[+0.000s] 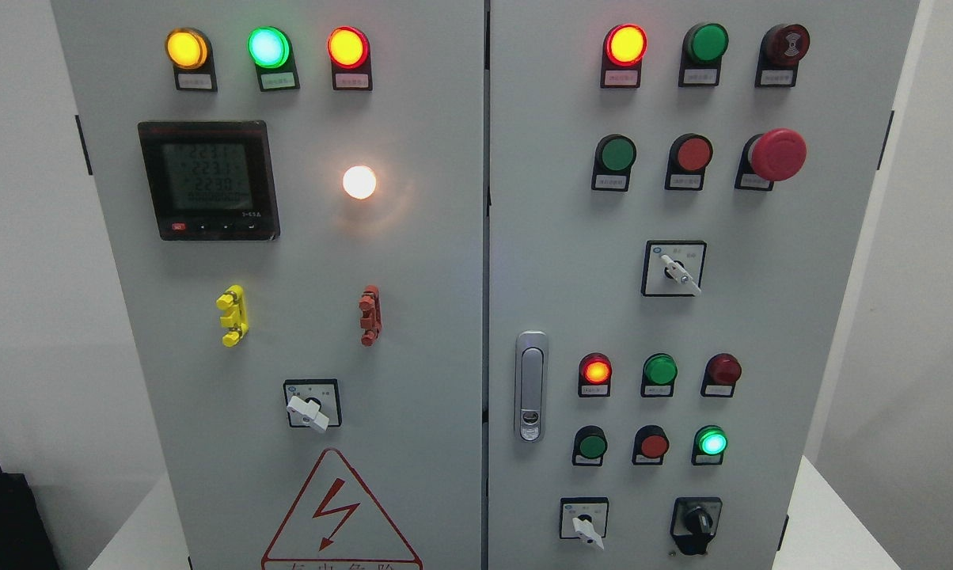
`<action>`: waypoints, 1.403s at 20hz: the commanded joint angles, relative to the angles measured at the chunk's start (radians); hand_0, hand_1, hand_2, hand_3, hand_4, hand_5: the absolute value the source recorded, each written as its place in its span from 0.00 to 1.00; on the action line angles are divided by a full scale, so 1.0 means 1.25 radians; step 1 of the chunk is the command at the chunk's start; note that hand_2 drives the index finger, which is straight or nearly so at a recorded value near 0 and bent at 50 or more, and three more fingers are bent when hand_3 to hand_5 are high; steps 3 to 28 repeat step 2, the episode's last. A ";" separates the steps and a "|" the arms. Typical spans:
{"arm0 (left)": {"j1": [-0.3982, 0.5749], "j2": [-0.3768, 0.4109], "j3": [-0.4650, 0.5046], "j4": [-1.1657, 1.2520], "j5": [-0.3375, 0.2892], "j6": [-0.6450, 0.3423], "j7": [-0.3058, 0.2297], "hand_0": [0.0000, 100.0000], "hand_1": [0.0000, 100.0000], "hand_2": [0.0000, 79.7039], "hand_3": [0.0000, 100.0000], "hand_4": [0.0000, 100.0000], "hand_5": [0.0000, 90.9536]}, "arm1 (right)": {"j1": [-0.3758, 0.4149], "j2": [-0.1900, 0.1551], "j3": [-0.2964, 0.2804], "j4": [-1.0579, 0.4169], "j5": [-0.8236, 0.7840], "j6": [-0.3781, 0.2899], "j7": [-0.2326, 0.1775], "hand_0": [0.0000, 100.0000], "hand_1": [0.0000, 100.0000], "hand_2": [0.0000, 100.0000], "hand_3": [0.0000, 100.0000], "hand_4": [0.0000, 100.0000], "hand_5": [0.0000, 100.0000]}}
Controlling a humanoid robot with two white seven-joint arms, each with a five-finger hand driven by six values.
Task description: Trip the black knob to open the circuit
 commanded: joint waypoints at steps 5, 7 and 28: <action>0.000 0.000 0.000 -0.020 0.000 0.000 0.000 0.12 0.39 0.00 0.00 0.00 0.00 | 0.004 0.024 -0.012 -0.012 0.000 0.000 0.002 0.00 0.01 0.00 0.00 0.00 0.00; 0.000 0.000 0.000 -0.020 0.000 0.000 0.000 0.12 0.39 0.00 0.00 0.00 0.00 | 0.004 0.024 -0.012 -0.012 0.000 0.000 0.002 0.00 0.01 0.00 0.00 0.00 0.00; 0.000 0.000 0.000 -0.020 0.000 0.000 0.000 0.12 0.39 0.00 0.00 0.00 0.00 | 0.004 0.024 -0.012 -0.012 0.000 0.000 0.002 0.00 0.01 0.00 0.00 0.00 0.00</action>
